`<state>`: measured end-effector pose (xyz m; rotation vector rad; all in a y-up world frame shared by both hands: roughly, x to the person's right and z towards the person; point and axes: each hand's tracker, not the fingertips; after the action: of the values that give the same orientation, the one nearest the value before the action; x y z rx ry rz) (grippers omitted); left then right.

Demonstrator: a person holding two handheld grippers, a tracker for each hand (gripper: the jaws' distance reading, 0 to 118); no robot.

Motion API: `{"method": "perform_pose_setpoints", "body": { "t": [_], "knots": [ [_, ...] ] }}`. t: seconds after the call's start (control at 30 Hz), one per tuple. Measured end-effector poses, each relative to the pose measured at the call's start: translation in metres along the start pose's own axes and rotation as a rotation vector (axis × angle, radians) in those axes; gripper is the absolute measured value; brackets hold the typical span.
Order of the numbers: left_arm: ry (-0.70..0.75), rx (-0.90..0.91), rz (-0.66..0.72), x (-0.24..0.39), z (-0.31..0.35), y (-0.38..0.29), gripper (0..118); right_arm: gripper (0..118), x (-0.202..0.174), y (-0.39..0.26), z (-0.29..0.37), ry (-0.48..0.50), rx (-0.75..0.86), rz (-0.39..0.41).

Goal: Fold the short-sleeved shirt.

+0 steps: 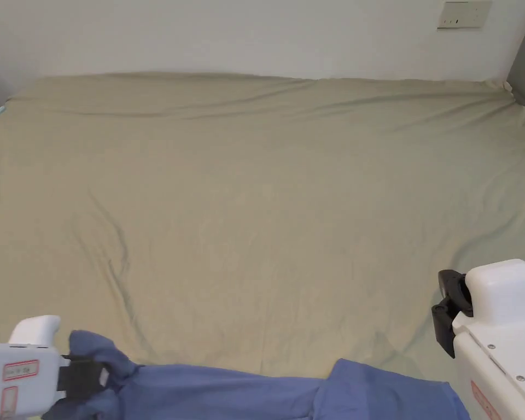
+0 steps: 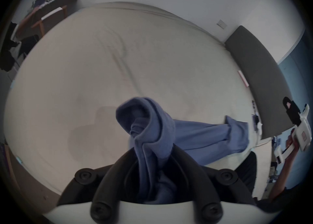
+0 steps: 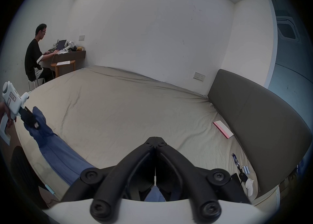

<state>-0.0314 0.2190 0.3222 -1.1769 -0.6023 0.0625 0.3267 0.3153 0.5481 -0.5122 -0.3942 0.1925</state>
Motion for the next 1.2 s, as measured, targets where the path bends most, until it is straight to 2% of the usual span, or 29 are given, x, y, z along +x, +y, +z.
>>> {"method": "perform_pose_setpoints", "body": {
  "t": [0.2,0.43,0.47,0.5,0.53,0.6,0.63,0.73,0.77,0.8,0.83,0.87,0.9,0.97,1.0,1.07,1.2],
  "knots": [
    [-0.080,-0.043,-0.044,0.054,-0.050,-0.004,11,2,0.010,-0.002,0.009,0.000,0.011,-0.019],
    [-0.106,-0.139,0.012,0.086,-0.112,-0.022,11,2,0.022,-0.005,0.014,-0.013,0.015,-0.045],
    [-0.112,-0.146,0.020,0.095,-0.117,-0.027,14,2,0.023,-0.006,0.014,-0.016,0.015,-0.048],
    [-0.134,-0.151,0.043,0.099,-0.123,-0.029,28,2,0.024,-0.006,0.014,-0.017,0.016,-0.051],
    [-0.150,-0.151,0.057,0.102,-0.126,-0.030,48,2,0.025,-0.006,0.013,-0.017,0.016,-0.055],
    [-0.281,-0.160,0.110,0.110,-0.128,-0.030,103,2,0.026,-0.006,0.012,-0.017,0.014,-0.060],
    [-0.352,-0.162,0.135,0.112,-0.125,-0.030,111,2,0.027,-0.006,0.012,-0.018,0.012,-0.061],
    [-0.428,-0.083,0.125,0.114,-0.103,-0.021,112,2,0.027,-0.005,0.012,-0.018,0.013,-0.062],
    [-0.401,-0.048,0.098,0.111,-0.094,-0.018,110,2,0.028,-0.005,0.012,-0.018,0.014,-0.061],
    [-0.377,-0.002,0.073,0.107,-0.084,-0.015,102,2,0.027,-0.004,0.012,-0.018,0.014,-0.060],
    [-0.341,0.042,0.042,0.103,-0.075,-0.013,86,2,0.027,-0.004,0.012,-0.018,0.014,-0.060],
    [-0.299,0.083,0.012,0.099,-0.068,-0.012,61,2,0.027,-0.004,0.012,-0.017,0.015,-0.060],
    [-0.255,0.105,-0.014,0.096,-0.064,-0.012,41,2,0.027,-0.004,0.012,-0.017,0.015,-0.060],
    [-0.107,0.155,-0.115,0.095,-0.061,-0.017,24,2,0.025,-0.004,0.012,-0.015,0.015,-0.057],
    [-0.043,0.175,-0.170,0.096,-0.064,-0.024,3,2,0.025,-0.004,0.012,-0.015,0.015,-0.056],
    [0.023,0.170,-0.282,0.101,-0.076,-0.039,0,2,0.023,-0.004,0.013,-0.012,0.015,-0.054],
    [0.018,0.102,-0.359,0.120,-0.116,-0.070,0,2,0.020,-0.004,0.014,-0.008,0.013,-0.048]
  ]
}}
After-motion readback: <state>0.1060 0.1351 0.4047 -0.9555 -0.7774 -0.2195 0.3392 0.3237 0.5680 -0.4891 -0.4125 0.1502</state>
